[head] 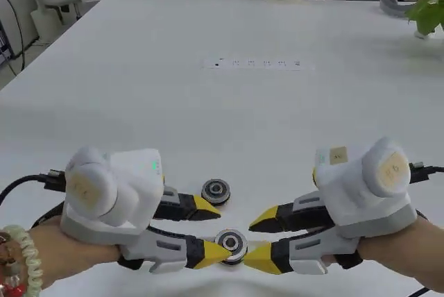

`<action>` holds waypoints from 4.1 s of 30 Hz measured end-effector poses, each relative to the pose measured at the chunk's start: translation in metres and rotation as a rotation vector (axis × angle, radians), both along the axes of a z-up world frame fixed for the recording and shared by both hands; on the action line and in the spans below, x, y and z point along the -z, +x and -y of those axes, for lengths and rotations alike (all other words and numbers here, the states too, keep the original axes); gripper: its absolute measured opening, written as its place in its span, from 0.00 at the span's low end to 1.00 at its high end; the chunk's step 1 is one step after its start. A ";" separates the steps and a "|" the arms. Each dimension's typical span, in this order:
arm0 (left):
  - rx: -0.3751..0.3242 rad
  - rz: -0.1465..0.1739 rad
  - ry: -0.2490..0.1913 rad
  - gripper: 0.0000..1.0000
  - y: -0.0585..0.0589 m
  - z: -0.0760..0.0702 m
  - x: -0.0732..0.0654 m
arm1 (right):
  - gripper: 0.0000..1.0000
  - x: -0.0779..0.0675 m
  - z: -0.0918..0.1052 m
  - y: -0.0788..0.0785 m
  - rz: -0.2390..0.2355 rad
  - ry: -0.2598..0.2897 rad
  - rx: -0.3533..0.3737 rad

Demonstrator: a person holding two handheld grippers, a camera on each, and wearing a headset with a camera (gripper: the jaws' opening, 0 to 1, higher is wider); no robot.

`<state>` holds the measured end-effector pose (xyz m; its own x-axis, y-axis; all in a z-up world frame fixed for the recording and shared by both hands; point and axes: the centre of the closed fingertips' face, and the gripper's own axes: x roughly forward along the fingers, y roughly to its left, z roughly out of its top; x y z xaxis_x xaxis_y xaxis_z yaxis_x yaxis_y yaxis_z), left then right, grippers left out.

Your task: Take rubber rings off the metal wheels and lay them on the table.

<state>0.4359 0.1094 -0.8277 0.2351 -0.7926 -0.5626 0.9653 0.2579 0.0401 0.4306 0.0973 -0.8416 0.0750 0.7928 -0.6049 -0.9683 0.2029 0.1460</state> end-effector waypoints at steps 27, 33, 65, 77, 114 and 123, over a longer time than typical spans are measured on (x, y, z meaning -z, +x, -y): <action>0.018 0.044 0.005 0.08 0.003 0.009 0.008 | 0.25 0.012 -0.004 0.002 0.032 -0.035 0.007; 0.007 0.043 -0.001 0.08 0.004 0.010 0.008 | 0.22 0.013 -0.006 0.002 0.062 -0.033 -0.012; -0.022 0.029 -0.026 0.08 0.005 0.009 0.009 | 0.00 0.017 0.005 0.008 0.016 -0.085 0.050; -0.023 0.033 -0.028 0.08 0.006 0.008 0.009 | 0.00 0.010 0.008 0.016 -0.279 0.008 0.288; -0.035 0.043 -0.046 0.07 0.011 0.013 0.010 | 0.00 -0.001 0.009 0.017 -0.401 0.094 0.382; -0.028 0.055 -0.042 0.07 0.011 0.013 0.010 | 0.00 -0.004 0.007 0.017 -0.379 0.091 0.367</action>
<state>0.4465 0.0965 -0.8372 0.2869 -0.8082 -0.5143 0.9544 0.2872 0.0811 0.4472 0.0903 -0.8380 0.1473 0.8060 -0.5733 -0.7119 0.4888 0.5042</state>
